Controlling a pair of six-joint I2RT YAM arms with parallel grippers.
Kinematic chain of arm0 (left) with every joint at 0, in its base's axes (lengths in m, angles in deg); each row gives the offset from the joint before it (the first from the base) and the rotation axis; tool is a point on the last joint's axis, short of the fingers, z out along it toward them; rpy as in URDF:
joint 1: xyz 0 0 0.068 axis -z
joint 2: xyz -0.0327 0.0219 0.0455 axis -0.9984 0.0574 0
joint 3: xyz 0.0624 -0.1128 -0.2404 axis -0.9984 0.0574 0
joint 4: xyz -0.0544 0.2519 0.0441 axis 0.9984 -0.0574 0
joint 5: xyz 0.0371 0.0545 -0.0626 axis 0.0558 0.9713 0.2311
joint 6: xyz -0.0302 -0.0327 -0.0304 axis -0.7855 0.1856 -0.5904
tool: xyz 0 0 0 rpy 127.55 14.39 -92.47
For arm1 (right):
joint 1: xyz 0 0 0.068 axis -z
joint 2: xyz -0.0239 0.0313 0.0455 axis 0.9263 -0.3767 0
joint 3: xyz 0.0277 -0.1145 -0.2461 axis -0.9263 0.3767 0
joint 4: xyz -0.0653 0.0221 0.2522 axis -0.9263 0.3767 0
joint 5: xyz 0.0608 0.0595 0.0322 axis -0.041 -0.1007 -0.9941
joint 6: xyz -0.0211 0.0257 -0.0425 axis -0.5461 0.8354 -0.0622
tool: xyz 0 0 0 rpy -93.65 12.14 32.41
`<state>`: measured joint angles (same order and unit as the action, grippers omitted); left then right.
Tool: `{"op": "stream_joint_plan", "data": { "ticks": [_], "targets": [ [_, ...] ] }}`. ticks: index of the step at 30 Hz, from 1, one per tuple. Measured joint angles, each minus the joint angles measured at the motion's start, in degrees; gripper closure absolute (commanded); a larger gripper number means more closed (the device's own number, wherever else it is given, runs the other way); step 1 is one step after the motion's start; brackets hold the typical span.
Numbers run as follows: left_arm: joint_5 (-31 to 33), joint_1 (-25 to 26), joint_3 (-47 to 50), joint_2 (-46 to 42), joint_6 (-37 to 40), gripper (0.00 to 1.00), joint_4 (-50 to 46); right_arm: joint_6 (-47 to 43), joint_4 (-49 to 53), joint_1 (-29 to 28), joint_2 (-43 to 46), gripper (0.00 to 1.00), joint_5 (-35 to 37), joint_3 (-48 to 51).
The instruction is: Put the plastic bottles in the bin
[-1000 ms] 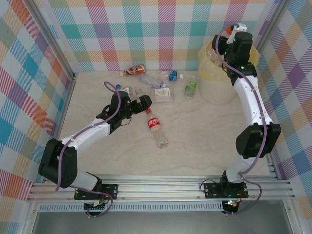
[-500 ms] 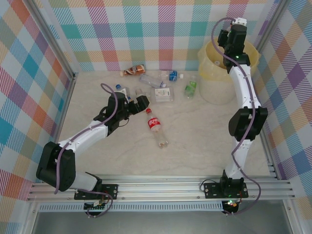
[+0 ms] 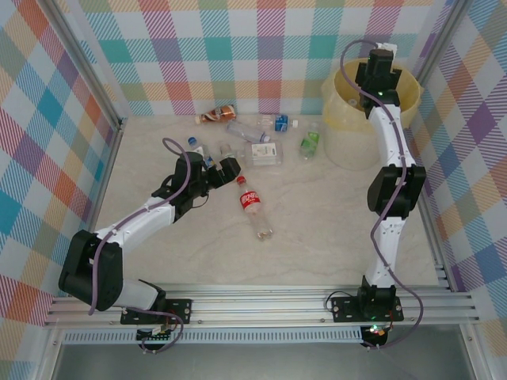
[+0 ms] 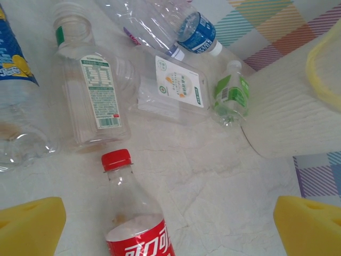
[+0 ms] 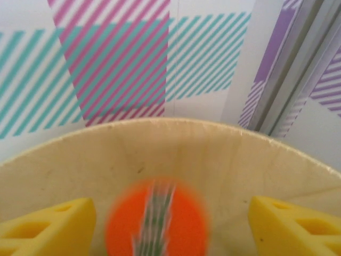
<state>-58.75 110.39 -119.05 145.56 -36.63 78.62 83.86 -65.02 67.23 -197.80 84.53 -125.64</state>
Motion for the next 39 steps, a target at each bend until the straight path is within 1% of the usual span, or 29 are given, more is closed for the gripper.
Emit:
{"op": "stream_joint_plan", "data": {
  "ticks": [6, 11, 16, 22, 26, 30, 33, 39],
  "targets": [
    [2.1, -0.1, 0.1, 0.0, -0.5, 0.00, -1.5, 0.8, 0.7, 0.0, 0.6, 0.12, -0.4, 0.9],
    [3.4, -0.2, 0.1, 0.0, -1.3, 0.00, -1.7, 1.5, -0.2, 0.0, 5.1, 0.09, -1.8, 7.6],
    [4.3, -0.3, 0.2, 0.0, -1.9, 0.00, -2.8, 2.0, -1.3, 0.0, 12.1, 0.03, -6.0, 14.8],
    [6.2, -0.4, 0.2, 0.0, -3.5, 0.00, -3.6, 3.4, -3.5, 0.0, 23.9, 0.01, -15.2, 25.7],
    [7.3, -0.6, 0.3, 0.1, -4.6, 0.00, -4.5, 4.9, -4.7, 0.0, 30.7, 0.01, -24.5, 31.9],
    [8.2, -0.6, 0.6, 0.2, -5.2, 0.00, -4.7, 7.0, -4.3, -0.7, 34.3, 0.00, -34.8, 35.0],
    [8.7, -0.6, 0.6, 0.3, -5.7, 0.00, -5.0, 7.4, -3.8, -2.9, 35.7, 0.00, -39.9, 37.0],
    [8.8, -0.7, 0.7, 1.4, -6.3, 0.00, -5.6, 6.6, -1.6, -10.8, 36.4, 0.00, -44.0, 40.2]
  ]
}}
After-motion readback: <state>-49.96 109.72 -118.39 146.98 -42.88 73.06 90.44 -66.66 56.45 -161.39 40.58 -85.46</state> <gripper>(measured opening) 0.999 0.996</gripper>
